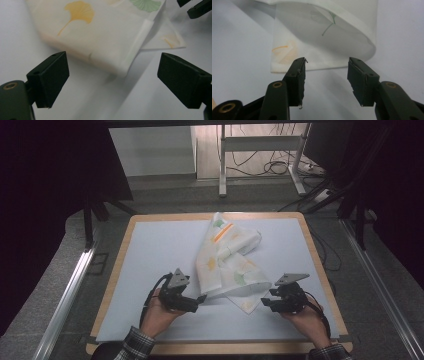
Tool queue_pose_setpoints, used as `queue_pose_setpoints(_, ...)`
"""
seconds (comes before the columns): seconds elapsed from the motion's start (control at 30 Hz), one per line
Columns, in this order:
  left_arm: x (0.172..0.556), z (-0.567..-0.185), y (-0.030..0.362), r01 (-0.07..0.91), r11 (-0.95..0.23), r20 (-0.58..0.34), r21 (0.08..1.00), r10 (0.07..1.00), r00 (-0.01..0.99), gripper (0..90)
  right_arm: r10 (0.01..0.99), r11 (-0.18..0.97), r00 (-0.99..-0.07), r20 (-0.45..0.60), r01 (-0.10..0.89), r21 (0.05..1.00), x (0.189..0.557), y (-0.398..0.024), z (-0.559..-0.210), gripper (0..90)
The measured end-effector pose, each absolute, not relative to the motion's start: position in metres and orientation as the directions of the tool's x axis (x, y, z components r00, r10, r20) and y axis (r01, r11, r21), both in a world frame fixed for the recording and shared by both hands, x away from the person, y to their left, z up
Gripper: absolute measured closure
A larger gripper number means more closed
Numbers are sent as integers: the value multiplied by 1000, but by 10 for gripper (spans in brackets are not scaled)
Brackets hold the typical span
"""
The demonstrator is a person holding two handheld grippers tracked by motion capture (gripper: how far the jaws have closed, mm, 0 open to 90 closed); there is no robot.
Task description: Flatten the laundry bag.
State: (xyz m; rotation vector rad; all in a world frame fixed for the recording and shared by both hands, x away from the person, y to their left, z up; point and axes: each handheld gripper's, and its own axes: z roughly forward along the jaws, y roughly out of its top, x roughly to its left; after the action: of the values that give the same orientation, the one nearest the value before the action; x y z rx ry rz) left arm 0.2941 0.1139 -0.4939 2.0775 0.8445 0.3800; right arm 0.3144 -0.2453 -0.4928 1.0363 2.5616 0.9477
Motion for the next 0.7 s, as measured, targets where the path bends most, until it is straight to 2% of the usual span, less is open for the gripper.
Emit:
queue_pose_setpoints(0.13,305,-495,83,402,-467,8,788,660,751,95,699,535,-714,40,559,633,315,-253,-494,462)
queue_pose_setpoints(0.23,311,-497,71,377,-517,88,769,669,738,110,705,525,-708,43,562,639,316,-257,-494,456)
queue_pose_setpoints(0.27,311,-497,71,377,-517,88,769,669,738,123,706,525,-707,41,562,639,316,-257,-494,454)
queue_pose_setpoints(0.3,315,-497,67,366,-543,141,756,681,718,145,707,525,-706,40,562,640,316,-258,-494,452)
queue_pose_setpoints(0.37,318,-497,68,367,-552,159,749,687,709,230,706,527,-707,37,560,639,316,-258,-494,448)
queue_pose_setpoints(0.4,319,-497,69,369,-549,158,750,691,706,230,706,527,-707,37,560,639,316,-258,-494,448)
queue_pose_setpoints(0.43,323,-494,74,383,-524,144,761,711,688,332,709,527,-704,36,563,637,317,-258,-495,443)
queue_pose_setpoints(0.53,324,-490,88,406,-495,113,768,729,676,509,709,528,-704,33,562,637,318,-258,-495,432)
queue_pose_setpoints(0.57,324,-489,93,411,-487,100,771,730,676,614,710,528,-704,32,562,637,318,-258,-495,424)
queue_pose_setpoints(0.7,324,-490,118,449,-435,49,780,758,651,870,716,513,-697,40,565,646,322,-257,-497,385)
